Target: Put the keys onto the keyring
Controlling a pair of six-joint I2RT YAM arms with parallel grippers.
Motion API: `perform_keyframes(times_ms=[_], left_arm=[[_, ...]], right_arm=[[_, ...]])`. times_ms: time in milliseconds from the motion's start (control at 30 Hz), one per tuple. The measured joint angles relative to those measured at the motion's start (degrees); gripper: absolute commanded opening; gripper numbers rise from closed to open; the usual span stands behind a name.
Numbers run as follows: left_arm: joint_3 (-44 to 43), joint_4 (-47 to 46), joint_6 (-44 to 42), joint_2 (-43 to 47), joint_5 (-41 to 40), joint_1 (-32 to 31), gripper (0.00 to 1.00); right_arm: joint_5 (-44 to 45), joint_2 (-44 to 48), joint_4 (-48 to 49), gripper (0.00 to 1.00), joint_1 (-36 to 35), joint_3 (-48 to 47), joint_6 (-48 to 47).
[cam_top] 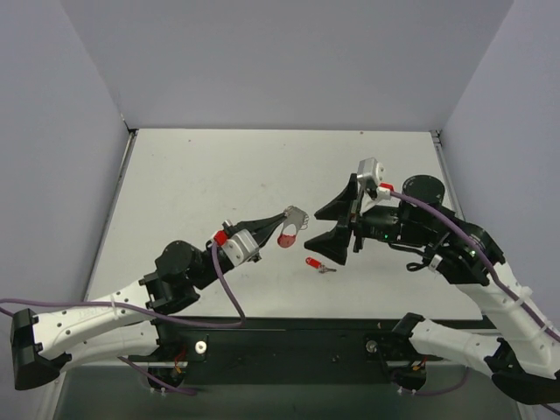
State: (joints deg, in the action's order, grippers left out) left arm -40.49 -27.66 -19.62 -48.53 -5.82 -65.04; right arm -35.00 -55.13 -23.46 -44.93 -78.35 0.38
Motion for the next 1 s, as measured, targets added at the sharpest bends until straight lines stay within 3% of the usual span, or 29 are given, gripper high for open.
perform_keyframes(times_ms=[67, 133, 233, 400, 533, 633, 733, 833, 1000], left_arm=[[0.3, 0.6, 0.0, 0.5, -0.7, 0.0, 0.0], [0.8, 1.7, 0.0, 1.4, -1.7, 0.0, 0.0], [2.4, 4.3, -0.1, 4.1, -4.2, 0.0, 0.0], [4.2, 9.3, -0.2, 9.2, -7.9, 0.0, 0.0], [5.0, 13.5, -0.2, 12.9, -10.9, 0.0, 0.0], [5.9, 15.5, -0.1, 15.1, -12.9, 0.0, 0.0], [6.8, 17.0, 0.0, 16.7, -14.5, 0.0, 0.0], [7.2, 18.2, 0.0, 17.1, -15.4, 0.0, 0.0], [8.1, 18.8, 0.8, 16.7, -16.1, 0.0, 0.0]], right_arm=[[1.8, -0.5, 0.6, 0.81, 2.2, 2.1, 1.5], [2.7, -1.3, 1.5, 0.87, 4.9, 4.4, 3.3], [5.3, -3.0, 2.9, 0.9, 8.7, 9.4, 5.2], [11.3, -3.8, 3.3, 0.91, 9.3, 15.4, 6.4], [17.2, -6.2, 3.7, 0.81, 9.4, 17.4, 9.4], [21.5, -11.4, 4.0, 0.68, 9.7, 18.7, 12.0], [25.0, -18.0, 4.8, 0.67, 9.7, 21.1, 14.8], [28.0, -24.0, 4.9, 0.56, 9.7, 23.2, 16.6], [30.6, -32.7, 5.5, 0.47, 9.7, 24.0, 19.5]])
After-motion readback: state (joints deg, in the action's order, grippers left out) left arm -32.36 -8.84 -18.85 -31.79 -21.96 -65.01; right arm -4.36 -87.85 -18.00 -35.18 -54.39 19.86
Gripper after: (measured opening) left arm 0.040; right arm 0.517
